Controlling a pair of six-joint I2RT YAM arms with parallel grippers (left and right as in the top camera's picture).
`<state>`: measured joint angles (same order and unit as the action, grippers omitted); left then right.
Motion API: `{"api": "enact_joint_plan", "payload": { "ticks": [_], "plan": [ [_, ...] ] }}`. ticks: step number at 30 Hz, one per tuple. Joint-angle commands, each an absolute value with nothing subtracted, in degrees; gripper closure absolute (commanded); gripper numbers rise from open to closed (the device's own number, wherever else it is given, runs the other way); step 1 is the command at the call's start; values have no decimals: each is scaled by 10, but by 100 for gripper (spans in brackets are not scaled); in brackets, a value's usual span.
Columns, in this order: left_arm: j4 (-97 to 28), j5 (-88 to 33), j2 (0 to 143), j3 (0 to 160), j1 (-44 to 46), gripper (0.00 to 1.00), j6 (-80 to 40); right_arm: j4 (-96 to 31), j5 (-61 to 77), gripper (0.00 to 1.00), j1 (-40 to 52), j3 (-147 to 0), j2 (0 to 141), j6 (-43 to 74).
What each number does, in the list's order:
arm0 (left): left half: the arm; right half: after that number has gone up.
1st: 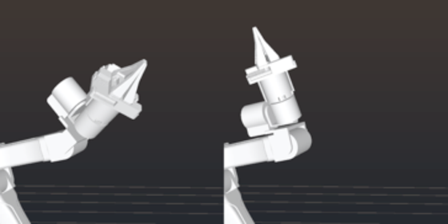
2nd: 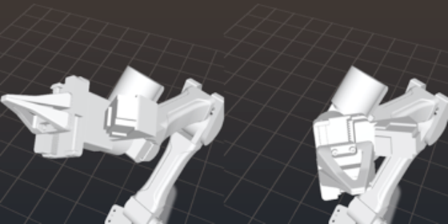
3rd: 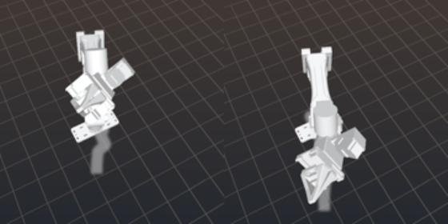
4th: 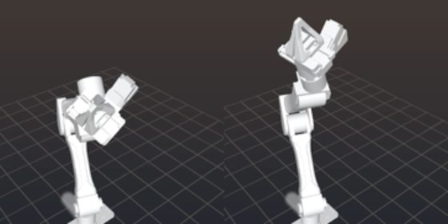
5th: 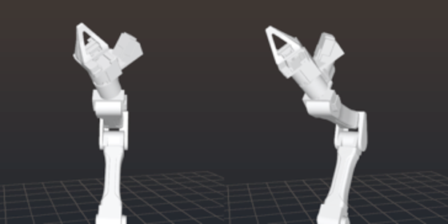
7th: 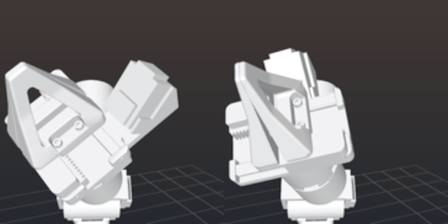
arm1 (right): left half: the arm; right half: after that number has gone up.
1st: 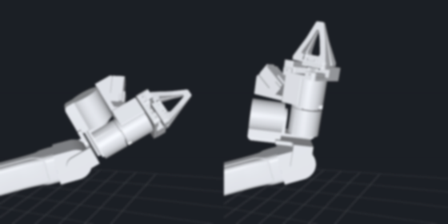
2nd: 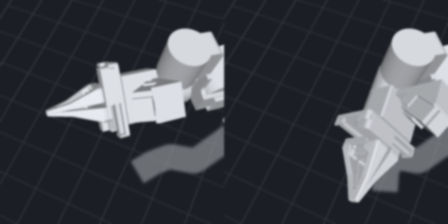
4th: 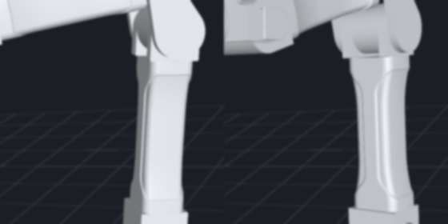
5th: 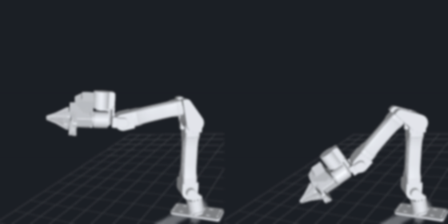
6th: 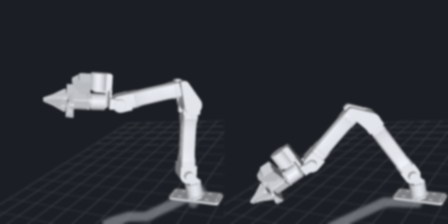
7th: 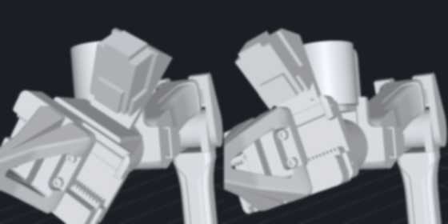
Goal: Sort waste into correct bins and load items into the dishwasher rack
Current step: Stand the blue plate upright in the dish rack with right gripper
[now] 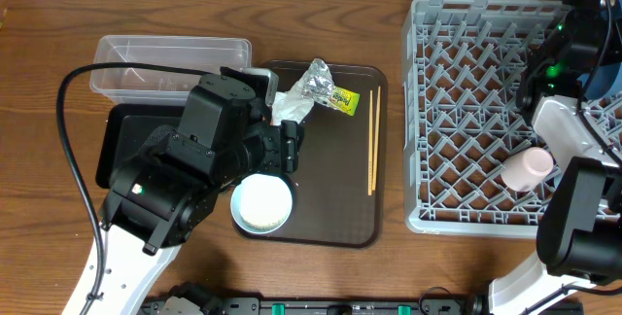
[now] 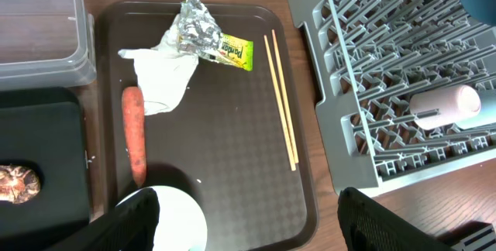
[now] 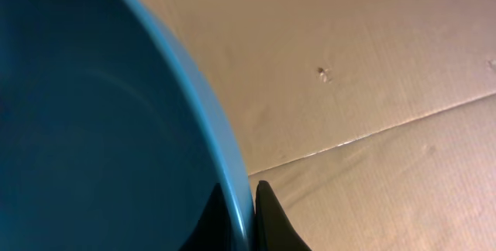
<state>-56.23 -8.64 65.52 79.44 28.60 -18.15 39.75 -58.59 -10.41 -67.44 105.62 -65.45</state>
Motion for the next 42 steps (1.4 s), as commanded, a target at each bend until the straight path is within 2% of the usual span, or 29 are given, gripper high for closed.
{"api": "enact_joint_plan", "payload": {
  "ticks": [1, 5, 9, 12, 16, 17, 18, 19, 20, 22, 29, 32, 39, 42],
  "plan": [
    [-567, -86, 655, 801, 285, 26, -180, 425, -586, 99, -105, -660, 1086, -698],
    [-571, -86, 655, 801, 285, 26, -180, 494, -584, 99, -106, -660, 1082, -765],
    [-572, -86, 657, 801, 285, 26, -180, 503, -585, 99, -107, -660, 1082, -774],
    [-574, -86, 662, 801, 285, 26, -180, 468, -582, 99, -106, -660, 1082, -754],
    [-576, -86, 671, 801, 285, 26, -180, 360, -582, 99, -105, -660, 1082, -664],
    [-578, -86, 674, 801, 285, 26, -180, 329, -582, 88, -104, -660, 1082, -633],
    [-578, -86, 675, 801, 285, 26, -180, 302, -582, 38, -104, -660, 1082, -591],
    [-578, -86, 677, 801, 285, 25, -180, 284, -586, 1, -101, -660, 1082, -531],
    [-578, -86, 677, 801, 285, 19, -180, 274, -600, 1, -96, -660, 1082, -461],
    [-578, -86, 676, 801, 285, 15, -180, 271, -640, 1, -84, -660, 1078, -374],
    [-580, -86, 672, 801, 285, 12, -180, 257, -616, 1, -28, -660, 1027, -356],
    [-580, -86, 672, 801, 285, 11, -180, 192, -564, 1, -7, -660, 1004, -329],
    [-594, -86, 672, 801, 285, 10, -179, -14, -448, 1, 27, -660, 959, -155],
    [-608, -85, 672, 801, 285, 10, -164, -89, -347, 1, 34, -662, 925, -79]
  ]
}}
